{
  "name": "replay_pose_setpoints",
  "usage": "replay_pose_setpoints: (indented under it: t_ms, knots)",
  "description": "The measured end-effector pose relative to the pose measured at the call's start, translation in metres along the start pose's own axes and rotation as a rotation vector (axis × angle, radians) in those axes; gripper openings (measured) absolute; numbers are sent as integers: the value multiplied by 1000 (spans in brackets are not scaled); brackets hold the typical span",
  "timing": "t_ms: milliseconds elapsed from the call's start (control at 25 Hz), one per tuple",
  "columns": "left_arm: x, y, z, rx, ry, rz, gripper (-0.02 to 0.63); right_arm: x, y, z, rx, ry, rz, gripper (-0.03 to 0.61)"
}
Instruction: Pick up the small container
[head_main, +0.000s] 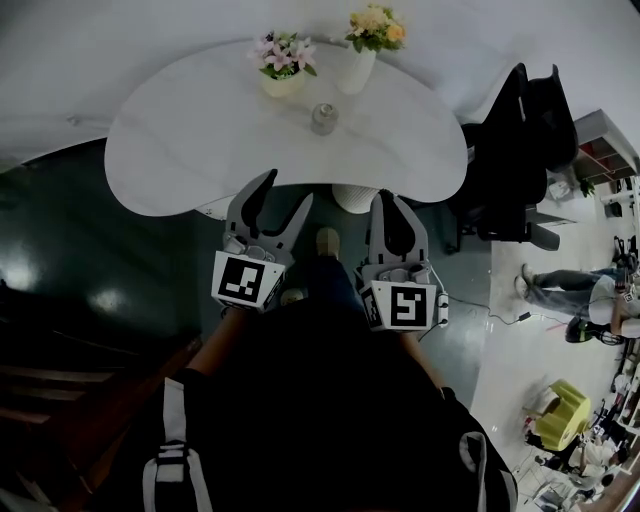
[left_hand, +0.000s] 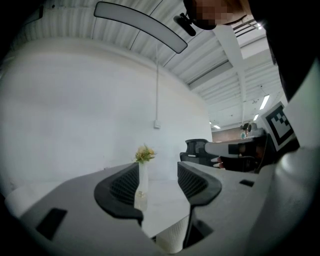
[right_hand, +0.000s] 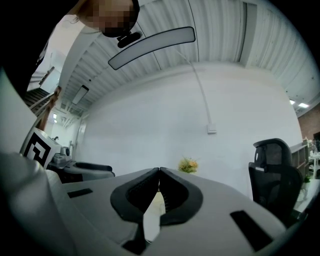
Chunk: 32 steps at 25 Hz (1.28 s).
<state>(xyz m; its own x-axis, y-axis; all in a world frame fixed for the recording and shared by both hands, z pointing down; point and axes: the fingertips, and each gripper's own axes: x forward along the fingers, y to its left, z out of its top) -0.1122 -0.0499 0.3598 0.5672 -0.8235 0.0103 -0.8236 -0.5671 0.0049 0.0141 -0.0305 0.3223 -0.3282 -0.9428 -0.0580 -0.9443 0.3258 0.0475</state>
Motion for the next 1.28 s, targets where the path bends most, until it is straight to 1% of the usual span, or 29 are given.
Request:
replay_pose_setpoints:
  t_ms: [120, 240, 400, 560, 680, 720, 880, 1040, 1200, 1280]
  knots:
    - [22, 8, -3, 1, 9, 9, 242, 25, -12, -3, -9, 4, 24, 21]
    - [42, 12, -10, -26, 53, 22, 253, 47, -23, -10, -7, 29, 56, 21]
    - [69, 16, -23, -35, 85, 26, 265, 75, -37, -22, -6, 46, 102, 21]
    - [93, 20, -35, -45, 111, 43, 273, 101, -51, -27, -8, 32, 149, 21]
    - [108, 24, -42, -46, 124, 67, 276, 116, -59, -43, -36, 113, 204, 21]
    - [114, 25, -45, -46, 128, 74, 276, 121, -63, -46, -41, 123, 217, 21]
    - [131, 30, -54, -49, 149, 110, 279, 145, -80, -43, -19, 69, 245, 21]
    - [143, 35, -60, -43, 173, 152, 281, 161, -95, -55, 12, 115, 265, 21]
    - [149, 36, -61, -33, 180, 184, 281, 172, -100, -50, 36, 91, 311, 21]
    - [154, 37, -63, -21, 183, 185, 281, 176, -102, -56, 39, 104, 317, 21]
